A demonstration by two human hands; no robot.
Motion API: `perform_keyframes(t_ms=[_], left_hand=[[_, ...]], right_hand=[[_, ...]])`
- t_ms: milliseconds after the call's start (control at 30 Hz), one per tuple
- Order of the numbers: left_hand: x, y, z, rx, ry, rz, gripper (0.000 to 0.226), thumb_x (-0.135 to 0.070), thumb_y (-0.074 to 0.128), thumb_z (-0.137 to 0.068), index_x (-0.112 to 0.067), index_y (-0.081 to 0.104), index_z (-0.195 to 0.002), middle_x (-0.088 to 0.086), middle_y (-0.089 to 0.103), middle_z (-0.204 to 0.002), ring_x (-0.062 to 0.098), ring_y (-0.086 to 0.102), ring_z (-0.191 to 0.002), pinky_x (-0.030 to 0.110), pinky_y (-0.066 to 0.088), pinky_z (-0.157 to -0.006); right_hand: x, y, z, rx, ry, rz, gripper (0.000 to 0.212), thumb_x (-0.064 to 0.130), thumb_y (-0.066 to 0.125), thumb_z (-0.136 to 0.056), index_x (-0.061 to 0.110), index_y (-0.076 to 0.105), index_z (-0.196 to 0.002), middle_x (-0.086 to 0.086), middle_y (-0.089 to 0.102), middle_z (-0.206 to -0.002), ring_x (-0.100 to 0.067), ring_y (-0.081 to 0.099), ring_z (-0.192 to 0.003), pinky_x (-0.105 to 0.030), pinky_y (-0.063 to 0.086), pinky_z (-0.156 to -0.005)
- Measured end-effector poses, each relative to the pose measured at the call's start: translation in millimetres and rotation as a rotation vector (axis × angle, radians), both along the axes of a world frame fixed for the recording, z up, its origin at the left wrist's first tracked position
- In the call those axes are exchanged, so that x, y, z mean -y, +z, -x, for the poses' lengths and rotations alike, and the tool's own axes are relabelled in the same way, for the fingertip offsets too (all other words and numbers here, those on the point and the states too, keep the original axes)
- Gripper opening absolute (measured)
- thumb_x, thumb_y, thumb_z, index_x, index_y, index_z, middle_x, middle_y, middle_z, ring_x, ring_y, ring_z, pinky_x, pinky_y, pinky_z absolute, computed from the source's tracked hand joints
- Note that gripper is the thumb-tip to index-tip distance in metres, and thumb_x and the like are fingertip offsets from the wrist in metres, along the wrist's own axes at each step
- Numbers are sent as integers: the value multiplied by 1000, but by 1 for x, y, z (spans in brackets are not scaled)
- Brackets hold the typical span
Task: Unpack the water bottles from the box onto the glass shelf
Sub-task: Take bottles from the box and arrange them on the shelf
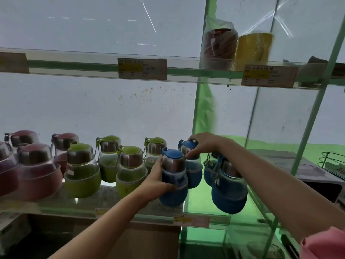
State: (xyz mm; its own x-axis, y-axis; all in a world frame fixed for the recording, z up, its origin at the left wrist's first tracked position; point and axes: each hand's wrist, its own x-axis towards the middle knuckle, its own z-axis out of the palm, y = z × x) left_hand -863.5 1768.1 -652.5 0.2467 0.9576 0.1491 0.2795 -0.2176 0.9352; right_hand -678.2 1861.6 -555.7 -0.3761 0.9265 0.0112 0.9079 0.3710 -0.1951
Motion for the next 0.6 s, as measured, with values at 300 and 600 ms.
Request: perform_keyframes(t_ms=[300, 600], left_hand=[[-4, -13, -5, -62, 141, -60, 79, -23, 86, -59, -26, 40, -122, -2, 39, -128, 17, 42, -121, 31, 44, -99], [-6, -22, -31, -40, 113, -33, 95, -29, 87, -58, -33, 19, -123, -3, 45, -130, 18, 48, -116, 35, 47, -97]], right_hand=[[-5, -5, 2, -95, 26, 9, 56, 30, 73, -78, 13, 51, -127, -7, 56, -123, -21, 54, -103, -32, 44, -90], [-8, -4, -3, -72, 60, 59, 54, 27, 67, -84, 15, 47, -132, -6, 56, -125, -18, 53, -101, -32, 43, -93]])
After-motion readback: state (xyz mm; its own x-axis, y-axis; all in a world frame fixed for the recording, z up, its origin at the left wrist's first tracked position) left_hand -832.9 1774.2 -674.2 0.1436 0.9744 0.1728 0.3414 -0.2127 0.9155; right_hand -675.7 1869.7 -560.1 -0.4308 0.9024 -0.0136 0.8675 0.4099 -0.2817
